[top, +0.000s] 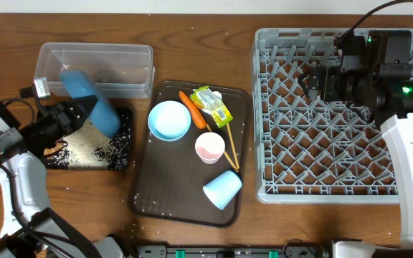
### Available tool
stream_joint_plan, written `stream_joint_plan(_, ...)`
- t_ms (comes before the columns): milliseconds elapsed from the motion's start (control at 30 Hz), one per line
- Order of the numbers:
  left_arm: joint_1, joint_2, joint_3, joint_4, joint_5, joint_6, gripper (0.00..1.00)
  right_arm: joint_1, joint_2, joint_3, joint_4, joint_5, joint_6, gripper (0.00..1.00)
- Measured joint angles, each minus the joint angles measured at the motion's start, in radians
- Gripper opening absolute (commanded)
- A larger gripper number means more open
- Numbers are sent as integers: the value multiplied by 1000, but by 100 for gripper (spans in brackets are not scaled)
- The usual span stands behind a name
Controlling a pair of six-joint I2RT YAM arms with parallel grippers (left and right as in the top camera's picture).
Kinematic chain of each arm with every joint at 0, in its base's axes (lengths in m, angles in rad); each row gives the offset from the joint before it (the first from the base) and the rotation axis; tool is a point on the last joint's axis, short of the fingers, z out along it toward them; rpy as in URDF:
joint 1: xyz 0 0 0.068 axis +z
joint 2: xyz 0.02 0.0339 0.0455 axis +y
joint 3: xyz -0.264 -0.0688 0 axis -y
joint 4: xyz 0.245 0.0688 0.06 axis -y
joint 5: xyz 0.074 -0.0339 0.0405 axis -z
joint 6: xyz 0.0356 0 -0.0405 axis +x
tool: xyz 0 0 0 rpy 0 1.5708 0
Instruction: Sort waste into correct bins and load items into the dishwasher rack
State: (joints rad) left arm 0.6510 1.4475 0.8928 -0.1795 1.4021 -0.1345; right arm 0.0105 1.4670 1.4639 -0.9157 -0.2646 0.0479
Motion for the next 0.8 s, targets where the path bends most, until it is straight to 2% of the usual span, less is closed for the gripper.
stream_joint_plan(300,62,0,0,-35,113,5,6,0,0,0,0,0,0,92)
stream_joint_plan(600,73,0,-1,-151,128,5,6,0,0,0,-2,0,0,92)
stream_joint_plan(800,73,0,-1,-158,137,6,6,0,0,0,-6,0,0,93)
